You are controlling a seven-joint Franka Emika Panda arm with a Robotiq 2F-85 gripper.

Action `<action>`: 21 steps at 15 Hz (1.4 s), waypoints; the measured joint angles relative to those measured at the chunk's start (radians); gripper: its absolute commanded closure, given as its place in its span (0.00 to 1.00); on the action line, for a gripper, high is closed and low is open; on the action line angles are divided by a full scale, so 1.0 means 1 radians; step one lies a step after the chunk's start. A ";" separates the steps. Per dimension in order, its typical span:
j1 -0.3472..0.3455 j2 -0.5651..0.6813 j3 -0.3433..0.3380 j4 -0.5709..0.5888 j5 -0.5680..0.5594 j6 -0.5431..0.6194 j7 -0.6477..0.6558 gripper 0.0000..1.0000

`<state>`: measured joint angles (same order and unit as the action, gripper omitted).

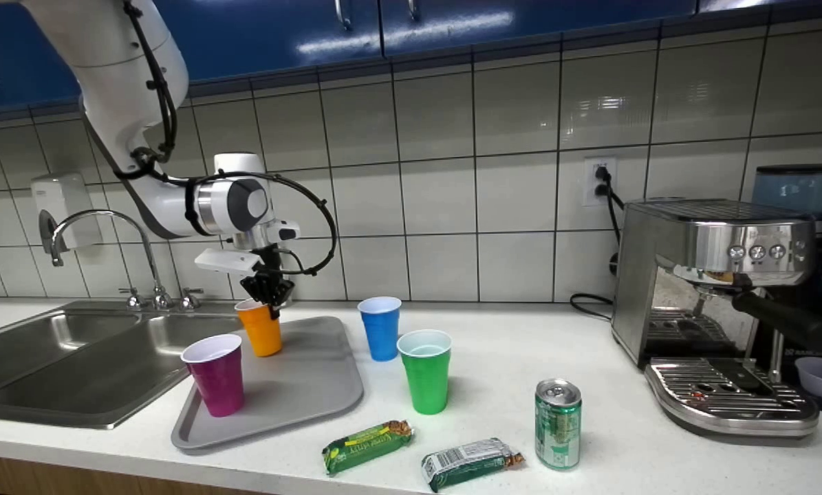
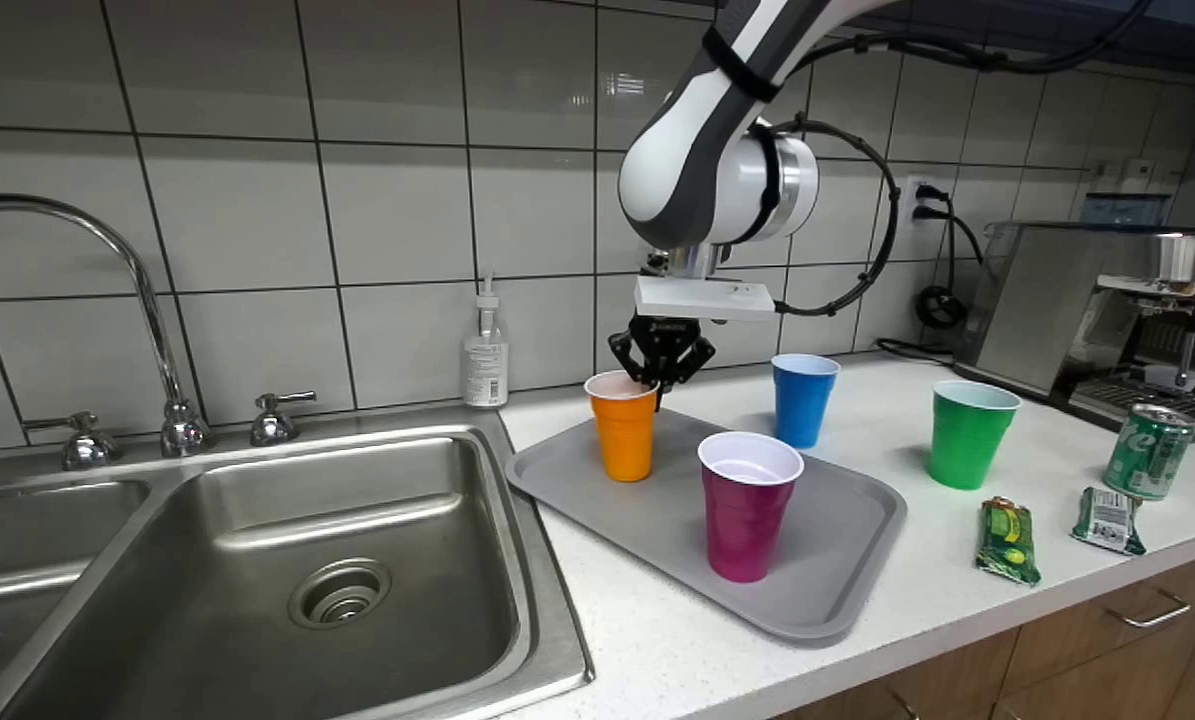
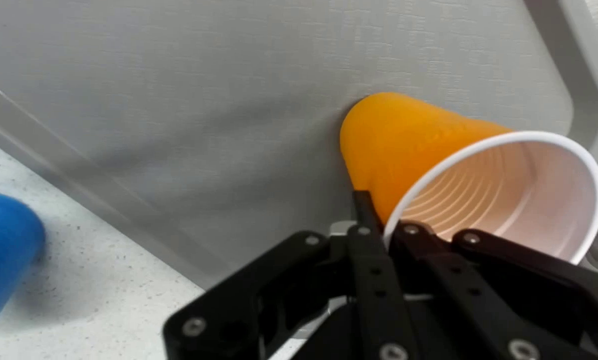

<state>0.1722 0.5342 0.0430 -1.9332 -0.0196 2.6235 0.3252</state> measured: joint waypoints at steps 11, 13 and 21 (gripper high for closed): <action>0.009 -0.086 -0.004 -0.008 0.008 0.005 0.001 0.99; 0.008 -0.113 -0.009 -0.017 0.008 0.006 0.002 0.99; 0.007 -0.210 -0.057 -0.075 0.007 0.032 0.016 0.99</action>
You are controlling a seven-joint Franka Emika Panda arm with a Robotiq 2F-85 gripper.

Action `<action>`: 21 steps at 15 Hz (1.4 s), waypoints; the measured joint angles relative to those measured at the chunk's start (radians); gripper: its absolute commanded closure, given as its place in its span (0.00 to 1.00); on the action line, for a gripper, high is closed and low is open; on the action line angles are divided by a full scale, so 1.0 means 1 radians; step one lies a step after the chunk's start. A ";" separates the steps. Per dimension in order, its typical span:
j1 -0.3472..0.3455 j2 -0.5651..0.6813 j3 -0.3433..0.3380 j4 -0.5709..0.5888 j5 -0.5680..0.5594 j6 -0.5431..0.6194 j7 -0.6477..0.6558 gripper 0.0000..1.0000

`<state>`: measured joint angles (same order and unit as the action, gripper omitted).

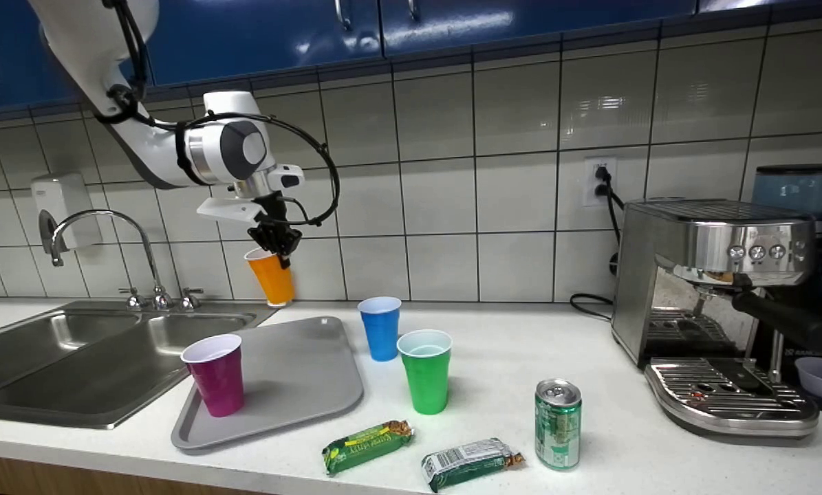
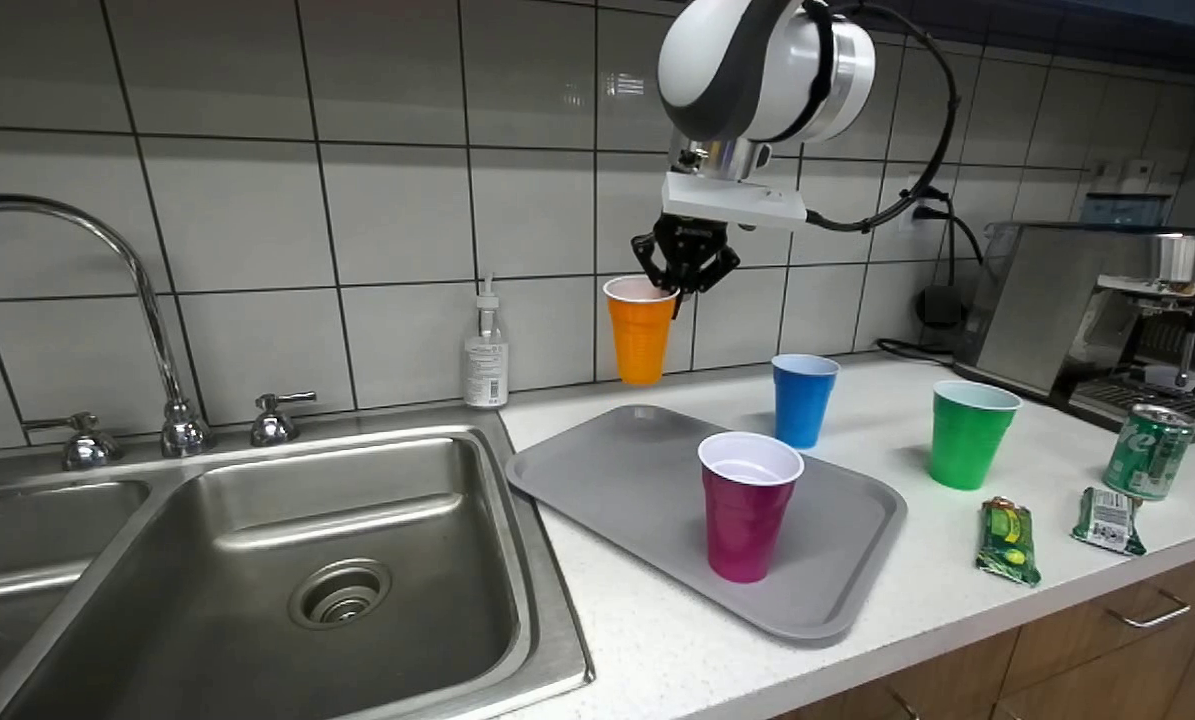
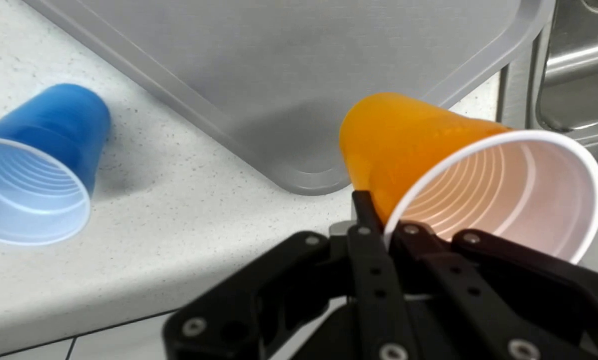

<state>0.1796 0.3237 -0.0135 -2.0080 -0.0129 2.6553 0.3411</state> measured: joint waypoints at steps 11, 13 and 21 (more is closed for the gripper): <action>0.011 -0.101 -0.037 -0.111 -0.121 0.018 0.163 0.99; 0.016 -0.124 -0.039 -0.138 -0.157 0.018 0.214 0.99; 0.005 -0.195 -0.043 -0.218 -0.219 0.016 0.311 0.99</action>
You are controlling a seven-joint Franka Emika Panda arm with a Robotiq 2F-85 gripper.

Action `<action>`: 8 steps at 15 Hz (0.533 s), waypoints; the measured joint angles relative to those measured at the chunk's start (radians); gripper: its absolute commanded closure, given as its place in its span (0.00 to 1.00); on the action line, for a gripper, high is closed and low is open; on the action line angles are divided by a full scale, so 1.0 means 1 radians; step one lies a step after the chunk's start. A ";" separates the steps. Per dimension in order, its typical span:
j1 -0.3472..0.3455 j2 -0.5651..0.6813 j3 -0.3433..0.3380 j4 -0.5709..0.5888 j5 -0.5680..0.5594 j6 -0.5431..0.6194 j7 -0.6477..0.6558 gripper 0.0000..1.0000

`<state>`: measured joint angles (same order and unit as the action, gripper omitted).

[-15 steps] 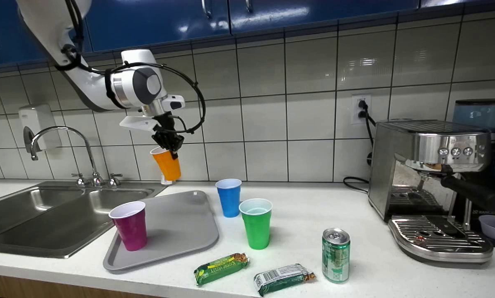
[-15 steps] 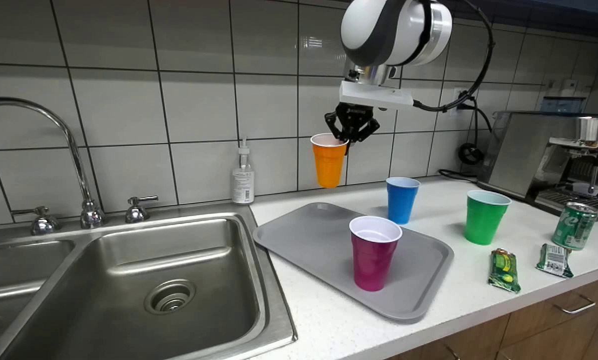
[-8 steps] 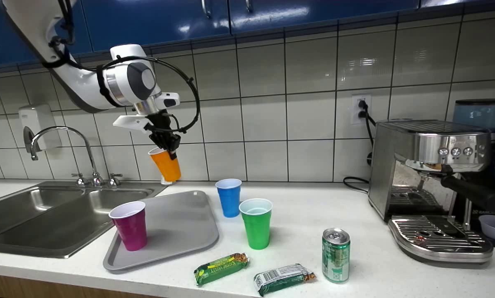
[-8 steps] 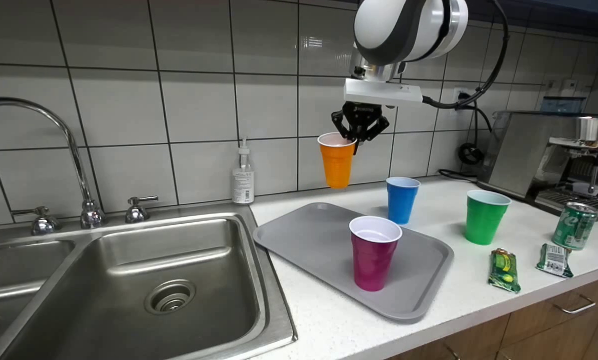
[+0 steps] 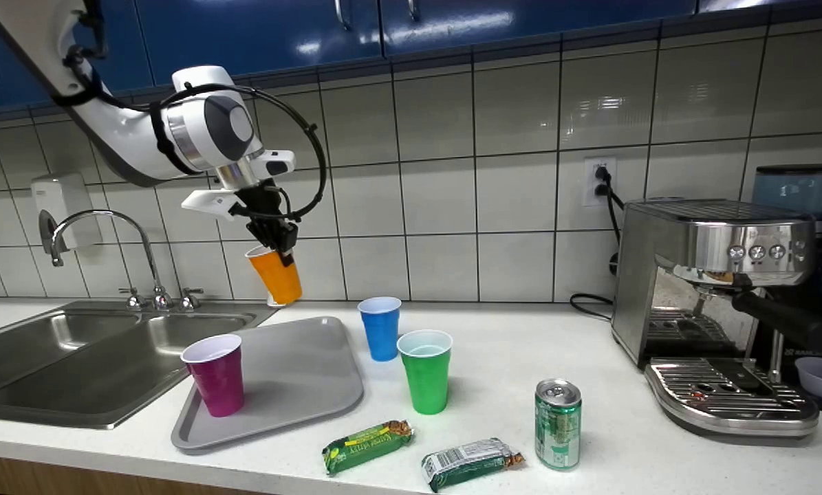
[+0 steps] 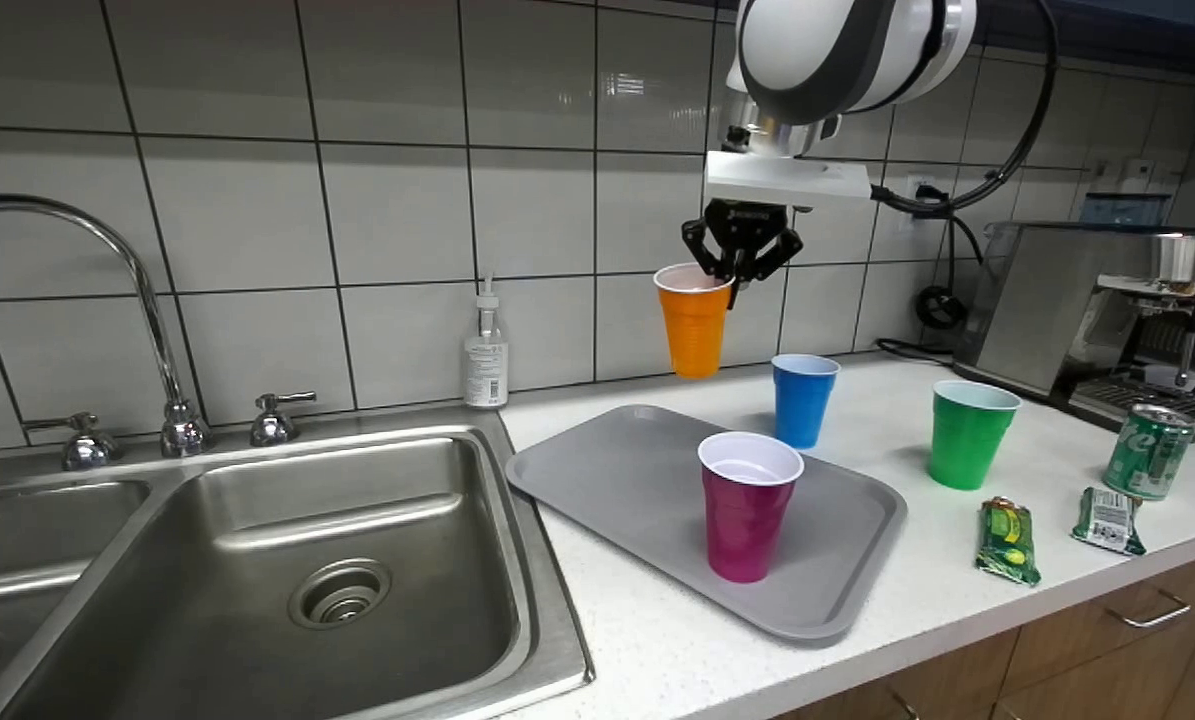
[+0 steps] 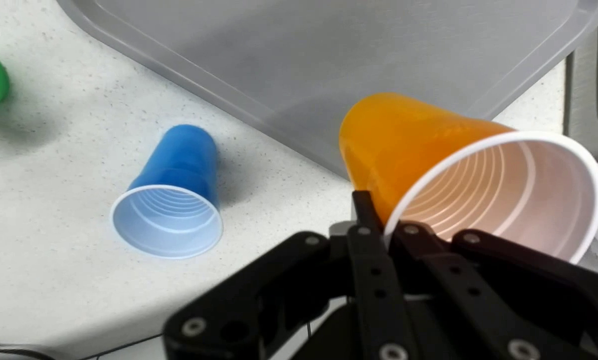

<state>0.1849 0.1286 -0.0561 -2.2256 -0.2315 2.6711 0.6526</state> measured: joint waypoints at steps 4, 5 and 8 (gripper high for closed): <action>-0.033 -0.029 -0.004 -0.022 0.000 -0.001 -0.005 0.99; -0.043 -0.035 -0.005 -0.026 0.000 -0.001 -0.009 0.99; -0.071 -0.048 -0.007 -0.035 0.000 -0.001 -0.024 0.99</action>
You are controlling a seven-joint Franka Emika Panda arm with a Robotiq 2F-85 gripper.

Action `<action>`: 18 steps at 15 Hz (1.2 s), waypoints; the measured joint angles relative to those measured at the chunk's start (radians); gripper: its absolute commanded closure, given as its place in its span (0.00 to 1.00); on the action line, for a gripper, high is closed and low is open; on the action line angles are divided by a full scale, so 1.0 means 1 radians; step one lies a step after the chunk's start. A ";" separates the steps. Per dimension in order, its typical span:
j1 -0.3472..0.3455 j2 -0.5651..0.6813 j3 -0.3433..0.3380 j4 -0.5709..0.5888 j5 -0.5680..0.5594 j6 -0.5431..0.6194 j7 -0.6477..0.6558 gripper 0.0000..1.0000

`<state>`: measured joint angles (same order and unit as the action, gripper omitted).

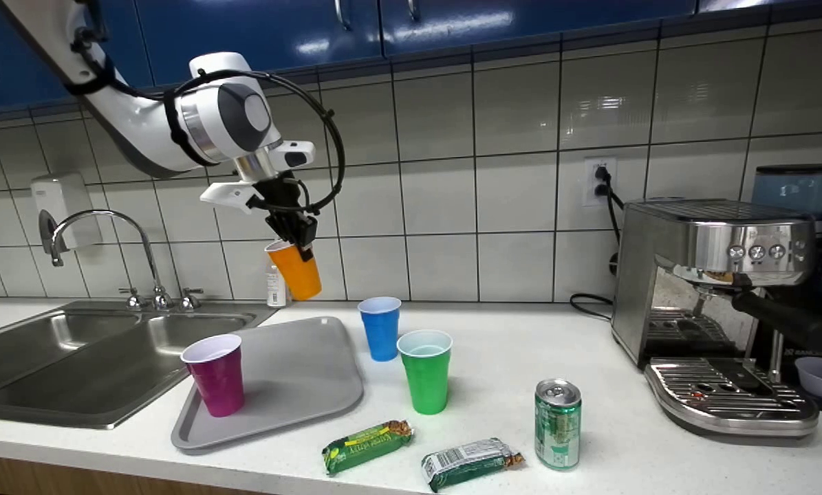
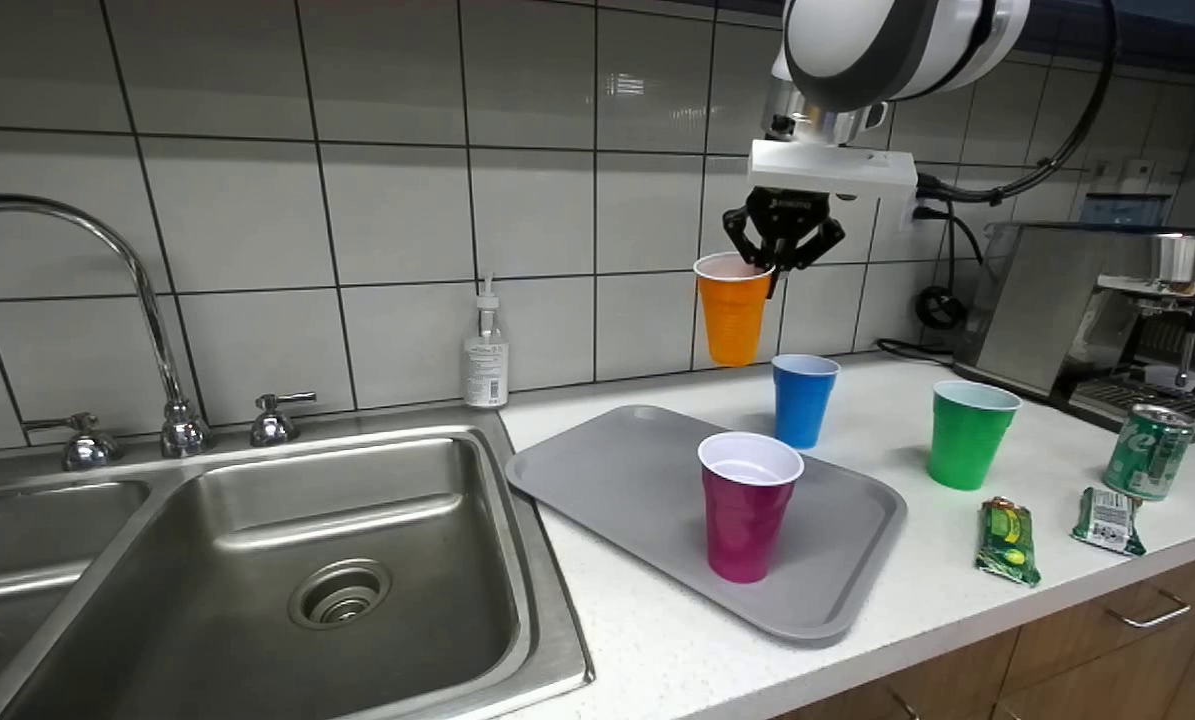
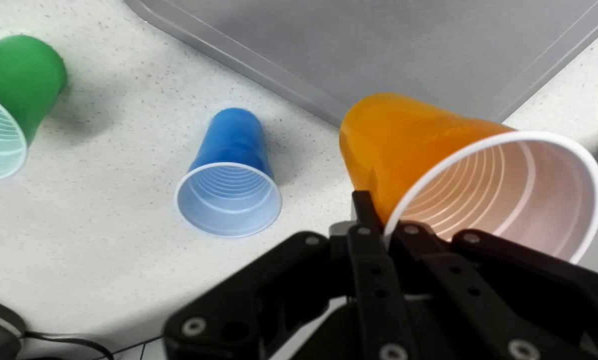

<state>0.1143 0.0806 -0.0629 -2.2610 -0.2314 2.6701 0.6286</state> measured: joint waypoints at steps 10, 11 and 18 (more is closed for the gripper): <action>-0.071 -0.024 -0.015 -0.016 0.000 -0.005 -0.056 0.99; -0.077 -0.028 -0.017 -0.018 0.000 -0.006 -0.061 0.99; -0.118 -0.053 -0.039 -0.037 0.000 -0.008 -0.072 0.99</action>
<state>-0.0039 0.0274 -0.1017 -2.2982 -0.2311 2.6624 0.5565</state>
